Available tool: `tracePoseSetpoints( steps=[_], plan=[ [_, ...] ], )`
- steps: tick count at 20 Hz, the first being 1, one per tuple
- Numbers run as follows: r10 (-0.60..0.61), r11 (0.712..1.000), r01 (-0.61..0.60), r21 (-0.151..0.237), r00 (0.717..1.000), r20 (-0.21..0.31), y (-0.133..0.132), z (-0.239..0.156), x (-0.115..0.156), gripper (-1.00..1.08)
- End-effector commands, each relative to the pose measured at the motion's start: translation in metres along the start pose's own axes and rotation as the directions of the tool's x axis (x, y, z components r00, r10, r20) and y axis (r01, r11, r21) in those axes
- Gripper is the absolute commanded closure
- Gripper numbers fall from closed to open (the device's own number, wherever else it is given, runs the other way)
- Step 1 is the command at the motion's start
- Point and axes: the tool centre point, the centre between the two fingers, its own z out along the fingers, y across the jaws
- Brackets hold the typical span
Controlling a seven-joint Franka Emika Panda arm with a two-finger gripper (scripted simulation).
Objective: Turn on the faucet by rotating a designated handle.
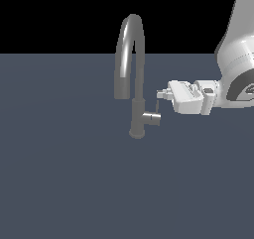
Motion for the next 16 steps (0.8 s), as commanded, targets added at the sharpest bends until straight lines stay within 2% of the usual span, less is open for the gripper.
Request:
tracePoseSetpoints(
  steps=[1, 6, 16],
  plan=[
    [0.03, 0.999, -0.03, 0.031, 0.999, 0.023, 0.001, 0.001, 0.011, 1.08],
    [0.06, 0.996, -0.063, 0.063, 0.997, 0.048, 0.002, 0.003, 0.022, 1.08],
    [0.063, 0.996, -0.067, 0.066, 0.997, 0.051, 0.01, 0.005, 0.02, 1.08]
  ],
)
